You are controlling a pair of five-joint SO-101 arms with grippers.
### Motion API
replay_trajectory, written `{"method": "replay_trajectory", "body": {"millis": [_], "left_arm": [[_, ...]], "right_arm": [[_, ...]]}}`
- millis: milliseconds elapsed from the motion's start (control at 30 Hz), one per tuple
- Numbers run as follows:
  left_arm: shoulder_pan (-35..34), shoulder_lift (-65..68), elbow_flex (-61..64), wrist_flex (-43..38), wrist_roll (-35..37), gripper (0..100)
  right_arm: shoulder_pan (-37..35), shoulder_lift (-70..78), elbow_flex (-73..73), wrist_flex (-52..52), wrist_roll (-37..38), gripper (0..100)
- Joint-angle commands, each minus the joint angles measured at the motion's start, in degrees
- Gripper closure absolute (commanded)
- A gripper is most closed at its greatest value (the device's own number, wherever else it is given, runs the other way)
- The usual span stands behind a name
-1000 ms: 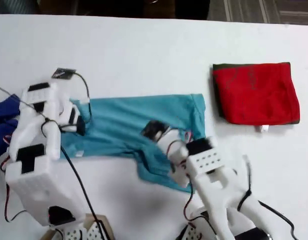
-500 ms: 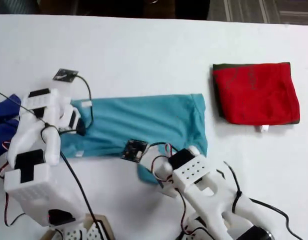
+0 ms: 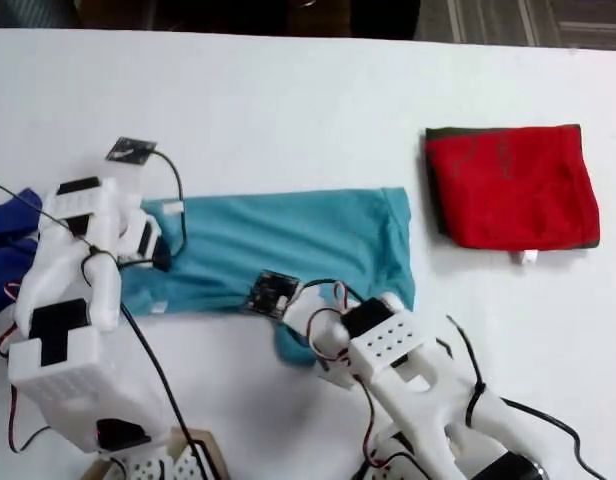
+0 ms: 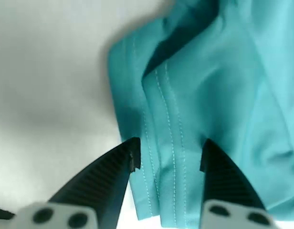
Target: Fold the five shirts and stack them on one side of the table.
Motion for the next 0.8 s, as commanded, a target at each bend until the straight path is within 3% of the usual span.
{"method": "replay_trajectory", "body": {"millis": [0, 200, 400, 767], "left_arm": [[0.4, 0.2, 0.4, -0.8, -0.5, 77], [0.4, 0.2, 0.4, -0.8, -0.5, 77], [0.4, 0.3, 0.4, -0.8, -0.5, 77], [0.4, 0.3, 0.4, -0.9, -0.5, 77]], "right_arm": [[0.8, -1.7, 0.8, -0.7, 0.4, 78.6], [0.6, -1.8, 2.4, 2.4, 0.9, 78.6], [0.5, -2.3, 1.9, 5.8, 7.6, 78.6], [0.9, -1.8, -4.6, 10.4, 7.9, 78.3]]}}
